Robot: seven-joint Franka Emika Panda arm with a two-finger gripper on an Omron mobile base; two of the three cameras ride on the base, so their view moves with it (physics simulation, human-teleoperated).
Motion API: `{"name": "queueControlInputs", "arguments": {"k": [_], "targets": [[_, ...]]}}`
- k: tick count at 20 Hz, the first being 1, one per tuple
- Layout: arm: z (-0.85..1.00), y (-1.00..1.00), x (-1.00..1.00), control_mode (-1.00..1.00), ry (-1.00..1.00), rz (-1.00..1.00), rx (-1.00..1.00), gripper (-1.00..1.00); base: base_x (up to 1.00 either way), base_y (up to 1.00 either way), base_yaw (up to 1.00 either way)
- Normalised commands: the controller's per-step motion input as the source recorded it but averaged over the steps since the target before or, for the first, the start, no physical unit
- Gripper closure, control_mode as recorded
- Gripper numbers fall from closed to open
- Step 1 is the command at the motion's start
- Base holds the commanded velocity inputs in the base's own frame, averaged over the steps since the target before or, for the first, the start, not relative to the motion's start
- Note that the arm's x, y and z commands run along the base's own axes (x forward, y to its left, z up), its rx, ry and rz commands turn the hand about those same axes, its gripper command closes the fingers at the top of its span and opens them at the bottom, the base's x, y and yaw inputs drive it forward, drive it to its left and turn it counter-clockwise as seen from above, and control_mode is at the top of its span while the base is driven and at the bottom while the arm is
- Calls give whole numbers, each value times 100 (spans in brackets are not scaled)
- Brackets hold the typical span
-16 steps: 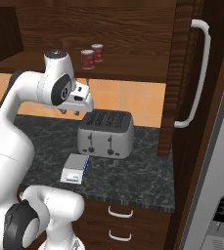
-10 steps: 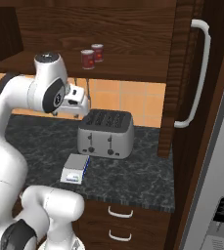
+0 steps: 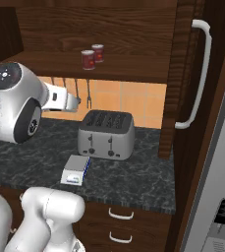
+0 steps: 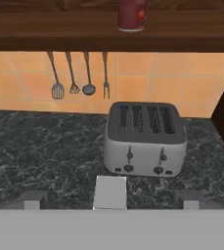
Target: Pick the canned food and place it on the digital scale for weighing, and close the cabinet.
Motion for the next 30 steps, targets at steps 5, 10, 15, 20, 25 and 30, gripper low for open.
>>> {"name": "queueControlInputs", "arguments": {"k": [5, 10, 15, 20, 25, 30], "targets": [[83, 0, -10, -100, -21, 0, 0, -100, 0, 0, 0], [52, 0, 19, -100, -6, -1, 0, -100, 0, 0, 0], [32, -1, 46, -100, -6, 0, 0, -100, 0, 0, 0], [0, -4, 63, -100, -15, 0, 0, -100, 0, 0, 0], [10, -14, 70, -100, 0, 0, 0, -100, 0, 0, 0], [5, -9, 75, -100, -1, 0, 0, -100, 0, 0, 0]]}}
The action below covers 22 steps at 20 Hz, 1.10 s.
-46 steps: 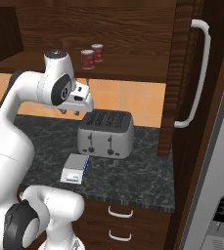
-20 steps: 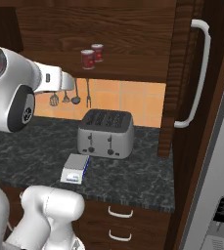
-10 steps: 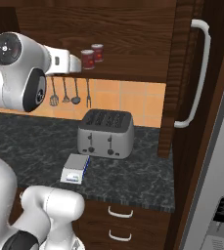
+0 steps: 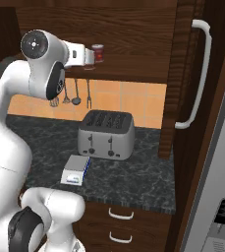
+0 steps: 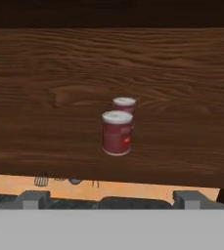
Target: Pick the canned food and place it on the digital scale for weighing, and close the cabinet.
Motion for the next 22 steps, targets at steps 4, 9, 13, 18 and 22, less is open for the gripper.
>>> {"name": "queueControlInputs", "arguments": {"k": [4, 9, 13, 18, 22], "targets": [[0, -1, 75, -100, -3, 0, 2, -100, 0, 0, 0], [0, 0, 77, -100, -8, 0, 6, -100, 0, 0, 0], [-10, 4, 68, -100, 0, 0, 2, -100, 0, 0, 0], [-34, 1, 60, -100, 0, 0, 0, -100, 0, 0, 0], [-27, 0, 45, -100, 0, 0, 0, -100, 0, 0, 0]]}}
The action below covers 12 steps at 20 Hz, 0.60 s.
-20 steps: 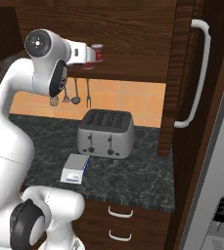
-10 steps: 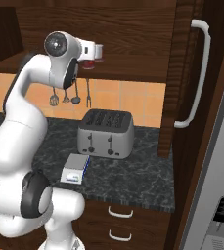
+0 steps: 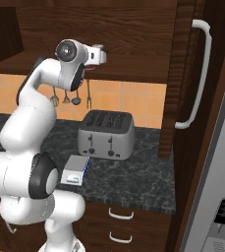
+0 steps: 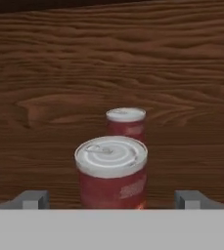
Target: Pick the canned food and place it on the digital scale for weighing, and close the cabinet.
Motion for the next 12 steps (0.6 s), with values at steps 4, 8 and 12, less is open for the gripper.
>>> {"name": "queueControlInputs", "arguments": {"k": [4, 8, 12], "targets": [[-33, 0, 48, -100, 0, 0, 0, -100, 0, 0, 0], [-35, 1, 48, -100, 0, 0, 0, 100, 0, 0, 0], [-16, 1, 23, -100, 0, 0, 0, 100, 0, 0, 0]]}}
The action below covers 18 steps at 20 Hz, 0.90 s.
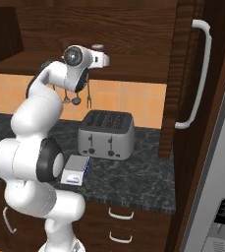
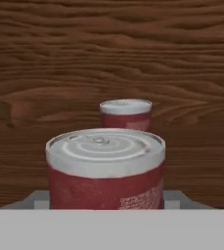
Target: Pick the canned food and place it on the digital scale for weighing, and close the cabinet.
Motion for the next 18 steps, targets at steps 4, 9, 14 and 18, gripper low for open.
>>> {"name": "queueControlInputs", "arguments": {"k": [4, 9, 14, 18], "targets": [[-2, 0, -33, -100, -8, 0, 0, 100, 0, 0, 0], [0, 0, -100, -100, -31, 0, 3, 100, 0, 0, 0], [0, 0, -100, -100, -24, 0, 6, 100, 0, 0, 0], [2, 0, -100, -100, -7, 1, 9, 100, 0, 0, 0]]}}
